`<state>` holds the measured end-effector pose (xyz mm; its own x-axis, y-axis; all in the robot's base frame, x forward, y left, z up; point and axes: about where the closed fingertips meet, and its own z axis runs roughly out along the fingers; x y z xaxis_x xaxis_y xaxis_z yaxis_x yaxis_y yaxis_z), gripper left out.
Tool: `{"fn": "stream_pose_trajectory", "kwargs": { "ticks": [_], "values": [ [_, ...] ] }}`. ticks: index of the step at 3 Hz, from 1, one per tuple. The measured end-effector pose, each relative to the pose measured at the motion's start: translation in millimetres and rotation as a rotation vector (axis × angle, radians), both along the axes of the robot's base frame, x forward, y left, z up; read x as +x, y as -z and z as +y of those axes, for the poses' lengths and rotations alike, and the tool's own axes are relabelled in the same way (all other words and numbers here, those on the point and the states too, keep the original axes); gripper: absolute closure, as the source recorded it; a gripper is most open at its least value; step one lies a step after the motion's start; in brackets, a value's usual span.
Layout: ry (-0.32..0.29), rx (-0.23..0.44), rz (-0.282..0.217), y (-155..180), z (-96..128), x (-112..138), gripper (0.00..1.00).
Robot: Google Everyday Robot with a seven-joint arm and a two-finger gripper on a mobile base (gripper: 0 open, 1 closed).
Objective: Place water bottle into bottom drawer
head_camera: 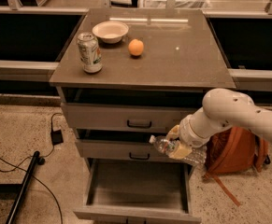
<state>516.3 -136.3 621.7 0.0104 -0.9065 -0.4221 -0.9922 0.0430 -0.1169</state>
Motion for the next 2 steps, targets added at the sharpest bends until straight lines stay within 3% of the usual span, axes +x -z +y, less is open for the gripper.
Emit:
{"fn": "stream_pose_trajectory", "kwargs": {
  "ticks": [1,2],
  "values": [
    [-0.012,0.072,-0.014,33.0,4.1,4.6,1.00],
    [-0.074,0.242,-0.088,113.9,15.7,16.0,1.00]
  ]
}}
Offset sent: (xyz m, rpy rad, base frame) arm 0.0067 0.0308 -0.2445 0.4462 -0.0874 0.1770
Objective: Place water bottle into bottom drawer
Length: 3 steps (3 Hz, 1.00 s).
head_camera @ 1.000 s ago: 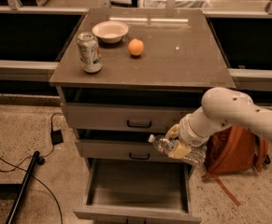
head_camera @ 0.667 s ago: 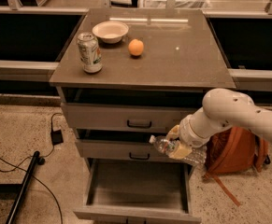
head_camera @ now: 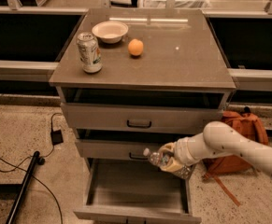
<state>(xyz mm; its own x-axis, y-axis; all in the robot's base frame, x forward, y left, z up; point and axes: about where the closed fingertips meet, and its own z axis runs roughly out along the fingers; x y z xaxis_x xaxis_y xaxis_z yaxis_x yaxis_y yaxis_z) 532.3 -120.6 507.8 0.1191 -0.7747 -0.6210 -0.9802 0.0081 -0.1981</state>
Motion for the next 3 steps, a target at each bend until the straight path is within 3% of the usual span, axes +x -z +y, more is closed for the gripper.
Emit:
{"fn": "stream_pose_trajectory", "kwargs": {
  "ticks": [1,2,3],
  "values": [
    [-0.075,0.069,0.005,65.5,4.1,-7.0,1.00],
    [-0.090,0.087,0.019,83.4,10.1,-13.9,1.00],
    [-0.095,0.076,0.021,103.2,7.5,-4.2,1.00]
  ]
}}
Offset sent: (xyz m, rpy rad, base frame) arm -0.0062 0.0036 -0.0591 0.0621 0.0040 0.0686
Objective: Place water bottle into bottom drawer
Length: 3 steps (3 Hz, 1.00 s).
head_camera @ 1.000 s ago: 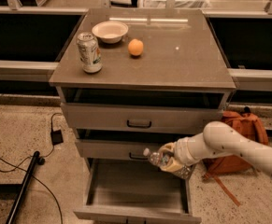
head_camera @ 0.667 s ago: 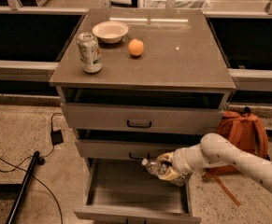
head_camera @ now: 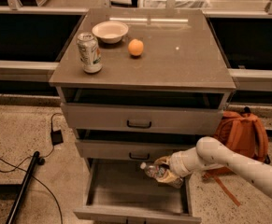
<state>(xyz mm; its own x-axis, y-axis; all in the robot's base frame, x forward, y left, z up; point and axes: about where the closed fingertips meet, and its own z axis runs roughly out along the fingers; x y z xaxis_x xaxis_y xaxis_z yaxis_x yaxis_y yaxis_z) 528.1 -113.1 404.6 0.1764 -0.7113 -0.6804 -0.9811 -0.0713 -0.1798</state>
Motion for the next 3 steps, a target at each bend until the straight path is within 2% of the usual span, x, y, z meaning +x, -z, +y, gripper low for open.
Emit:
{"fn": "stream_pose_trajectory", "kwargs": {
  "ticks": [1,2,3],
  "values": [
    [-0.007,-0.001,-0.029,55.2,-3.8,11.3,1.00],
    [-0.038,-0.002,-0.044,116.8,-7.8,10.3,0.85],
    [-0.055,0.000,-0.041,161.2,-14.3,7.0,0.62]
  ]
}}
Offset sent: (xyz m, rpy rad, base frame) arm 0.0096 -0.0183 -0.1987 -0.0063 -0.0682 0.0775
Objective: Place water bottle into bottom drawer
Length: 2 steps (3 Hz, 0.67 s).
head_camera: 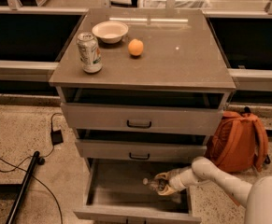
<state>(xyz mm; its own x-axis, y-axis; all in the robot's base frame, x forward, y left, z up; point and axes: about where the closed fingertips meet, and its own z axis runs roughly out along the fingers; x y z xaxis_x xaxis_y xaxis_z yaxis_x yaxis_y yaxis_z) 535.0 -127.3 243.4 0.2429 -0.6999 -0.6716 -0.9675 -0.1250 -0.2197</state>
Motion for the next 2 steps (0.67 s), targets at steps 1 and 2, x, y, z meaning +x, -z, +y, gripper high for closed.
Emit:
{"fn": "stream_pose_trajectory", "kwargs": {
  "ticks": [1,2],
  "values": [
    [-0.012,0.032,0.015,31.1,-7.6,-4.9,0.39],
    [-0.008,0.033,0.013,33.9,-9.9,-2.3,0.15]
  ]
}}
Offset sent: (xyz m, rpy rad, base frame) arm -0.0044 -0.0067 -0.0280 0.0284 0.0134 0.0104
